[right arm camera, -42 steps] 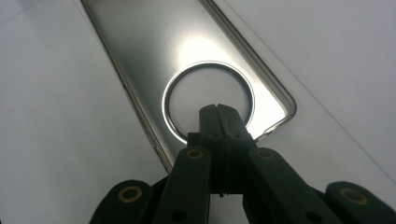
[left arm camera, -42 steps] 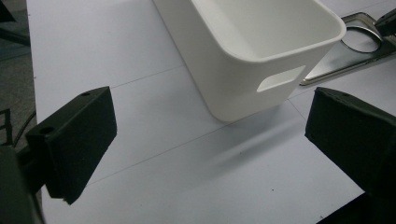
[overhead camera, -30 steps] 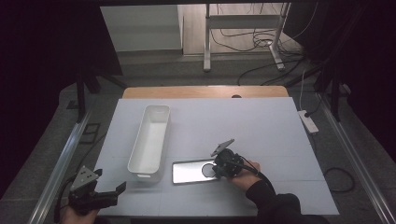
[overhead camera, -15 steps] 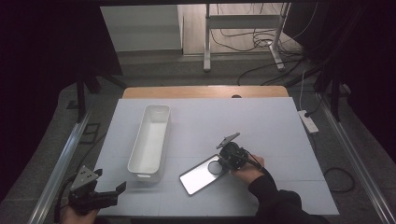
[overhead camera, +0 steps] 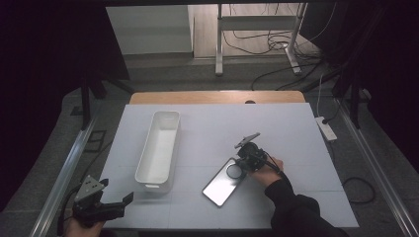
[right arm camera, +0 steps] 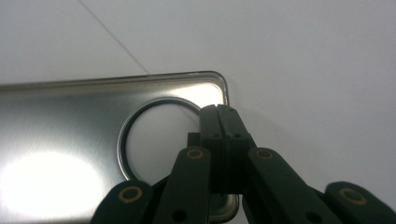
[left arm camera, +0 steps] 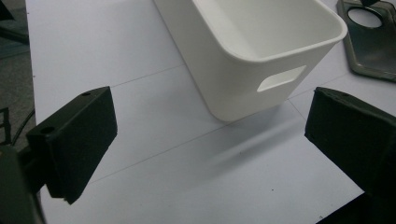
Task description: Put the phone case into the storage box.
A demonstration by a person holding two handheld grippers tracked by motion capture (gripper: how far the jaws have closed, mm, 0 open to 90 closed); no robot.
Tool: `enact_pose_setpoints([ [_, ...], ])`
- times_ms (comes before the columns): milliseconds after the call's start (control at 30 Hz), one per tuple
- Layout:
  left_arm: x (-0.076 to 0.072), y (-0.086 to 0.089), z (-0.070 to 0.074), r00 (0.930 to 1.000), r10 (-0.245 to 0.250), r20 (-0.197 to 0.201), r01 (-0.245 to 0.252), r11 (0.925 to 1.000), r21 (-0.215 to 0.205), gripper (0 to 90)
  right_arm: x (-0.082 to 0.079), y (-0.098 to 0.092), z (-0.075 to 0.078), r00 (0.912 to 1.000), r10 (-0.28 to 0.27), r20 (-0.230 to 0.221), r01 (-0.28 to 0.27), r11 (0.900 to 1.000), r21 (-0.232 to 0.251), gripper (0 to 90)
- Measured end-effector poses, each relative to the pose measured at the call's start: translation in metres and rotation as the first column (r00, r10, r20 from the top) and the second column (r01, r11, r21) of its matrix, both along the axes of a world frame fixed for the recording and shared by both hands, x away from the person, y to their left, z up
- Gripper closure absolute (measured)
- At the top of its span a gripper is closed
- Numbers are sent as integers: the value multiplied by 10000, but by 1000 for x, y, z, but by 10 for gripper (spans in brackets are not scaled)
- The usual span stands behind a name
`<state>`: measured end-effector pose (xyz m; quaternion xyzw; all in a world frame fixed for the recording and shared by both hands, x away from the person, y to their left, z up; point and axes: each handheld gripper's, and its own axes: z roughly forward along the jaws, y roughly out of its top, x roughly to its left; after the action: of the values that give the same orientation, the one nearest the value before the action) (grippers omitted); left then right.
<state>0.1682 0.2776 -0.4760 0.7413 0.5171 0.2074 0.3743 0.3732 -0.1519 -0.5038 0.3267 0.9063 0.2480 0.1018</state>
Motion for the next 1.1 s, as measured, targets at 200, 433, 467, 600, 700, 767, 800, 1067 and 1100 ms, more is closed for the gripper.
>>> enact_pose_setpoints([
  [200, 0, 0, 0, 10000, 16, -7, -16, 10000, -19, 32, 1, -2, 6, 9997, 118, 195, -122, 9997, 190, 899],
  [433, 0, 1, 0, 10000, 22, -1, -22, 10000, -11, 32, -12, -24, 18, 9998, -43, 190, 33, 9988, 495, 899],
  [467, 0, 1, 0, 10000, 21, 2, -21, 10000, -11, 32, -15, -33, 18, 9999, -123, 79, 118, 9984, 555, 899],
  [600, 0, 0, 0, 10000, 14, -2, -14, 10000, -13, 32, -20, -44, 16, 9994, -325, -119, 331, 9980, 543, 899],
  [700, 0, 0, 0, 10000, 18, -5, -18, 10000, -28, 32, -25, -53, 11, 9989, -361, -313, 375, 9983, 445, 899],
  [767, 0, 0, 0, 10000, 12, 4, -12, 10000, -10, 32, -27, -54, 8, 9976, -424, -540, 447, 9982, 408, 899],
  [800, 1, 0, 0, 10000, -2, 3, 2, 10000, 10, 32, -27, -53, 7, 9975, -416, -577, 438, 9983, 381, 899],
  [1067, 1, 0, 0, 10000, -3, 1, 3, 10000, 5, 32, -19, -37, 1, 9987, -260, -442, 271, 9993, 249, 899],
  [1100, 1, 0, 0, 10000, -5, -1, 5, 10000, 8, 33, -15, -32, 0, 9986, -297, -430, 308, 9992, 257, 899],
])
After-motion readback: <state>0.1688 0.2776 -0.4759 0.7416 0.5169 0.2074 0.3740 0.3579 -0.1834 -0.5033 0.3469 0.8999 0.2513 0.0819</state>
